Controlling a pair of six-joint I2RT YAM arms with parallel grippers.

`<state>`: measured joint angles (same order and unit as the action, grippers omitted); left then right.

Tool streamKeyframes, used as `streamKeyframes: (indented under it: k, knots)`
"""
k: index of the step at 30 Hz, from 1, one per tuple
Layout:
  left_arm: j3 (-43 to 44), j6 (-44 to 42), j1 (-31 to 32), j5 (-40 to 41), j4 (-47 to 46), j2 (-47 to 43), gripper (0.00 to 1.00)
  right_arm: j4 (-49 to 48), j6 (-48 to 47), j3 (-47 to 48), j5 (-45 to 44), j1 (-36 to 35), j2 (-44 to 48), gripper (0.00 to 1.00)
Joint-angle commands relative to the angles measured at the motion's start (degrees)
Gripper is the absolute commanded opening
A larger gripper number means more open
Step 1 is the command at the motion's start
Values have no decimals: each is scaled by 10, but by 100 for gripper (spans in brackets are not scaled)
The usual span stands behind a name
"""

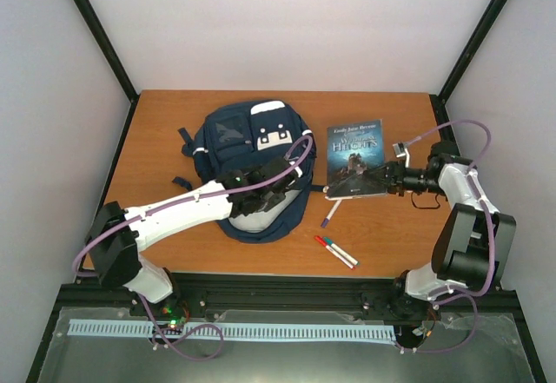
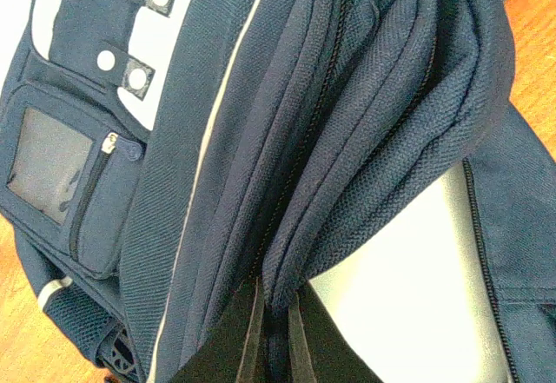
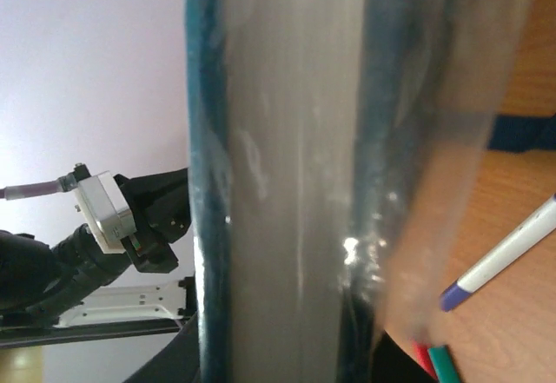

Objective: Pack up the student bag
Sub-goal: Place the book in the student bag.

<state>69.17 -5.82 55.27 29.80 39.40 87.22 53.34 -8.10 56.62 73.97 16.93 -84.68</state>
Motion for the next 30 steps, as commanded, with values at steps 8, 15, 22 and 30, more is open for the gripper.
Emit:
streamKeyframes:
  k: [8, 15, 22, 30]
  knots:
    - [51, 36, -64, 18, -38, -60, 1, 18, 138, -14, 10, -68, 9, 3]
    - [77, 49, -72, 5, -31, -56, 1, 42, 175, -59, -28, -127, 46, 3]
    - [75, 58, -72, -18, -52, -79, 1, 18, 223, -120, -22, -190, 108, 3]
    - [79, 63, -73, -35, -57, -97, 1, -66, 254, -129, 17, -266, 107, 3]
